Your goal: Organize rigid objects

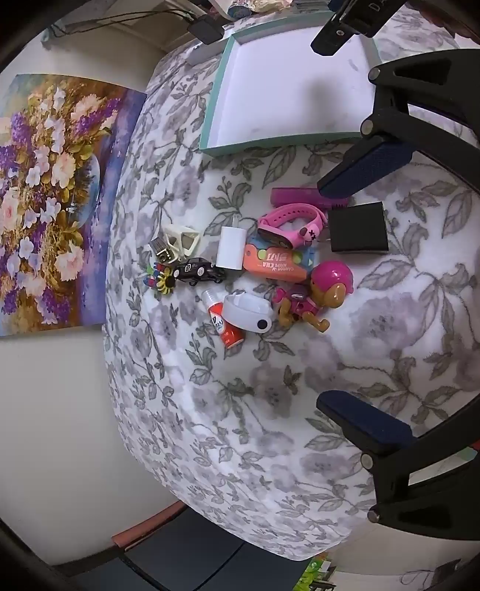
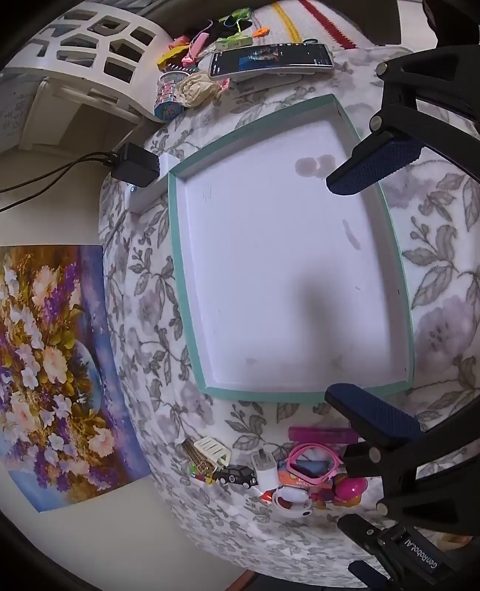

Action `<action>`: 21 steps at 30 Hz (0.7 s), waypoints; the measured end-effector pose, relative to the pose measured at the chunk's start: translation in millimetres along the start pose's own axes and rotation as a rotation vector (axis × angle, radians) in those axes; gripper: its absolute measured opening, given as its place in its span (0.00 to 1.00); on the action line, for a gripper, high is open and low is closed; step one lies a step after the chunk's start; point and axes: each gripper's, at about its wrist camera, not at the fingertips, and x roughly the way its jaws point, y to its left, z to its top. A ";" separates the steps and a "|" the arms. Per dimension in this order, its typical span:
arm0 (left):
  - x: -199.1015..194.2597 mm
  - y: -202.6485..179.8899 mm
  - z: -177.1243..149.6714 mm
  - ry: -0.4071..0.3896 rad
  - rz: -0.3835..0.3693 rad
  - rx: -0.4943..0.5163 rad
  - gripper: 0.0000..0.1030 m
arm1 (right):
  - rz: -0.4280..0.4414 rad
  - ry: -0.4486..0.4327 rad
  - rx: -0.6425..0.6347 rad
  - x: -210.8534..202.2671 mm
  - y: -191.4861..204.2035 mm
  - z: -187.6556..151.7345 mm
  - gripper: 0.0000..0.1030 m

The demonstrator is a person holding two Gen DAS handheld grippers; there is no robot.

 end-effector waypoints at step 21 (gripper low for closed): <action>2.9 9.2 -1.6 0.012 0.037 -0.056 1.00 | 0.001 0.008 0.000 1.8 1.6 -0.8 1.00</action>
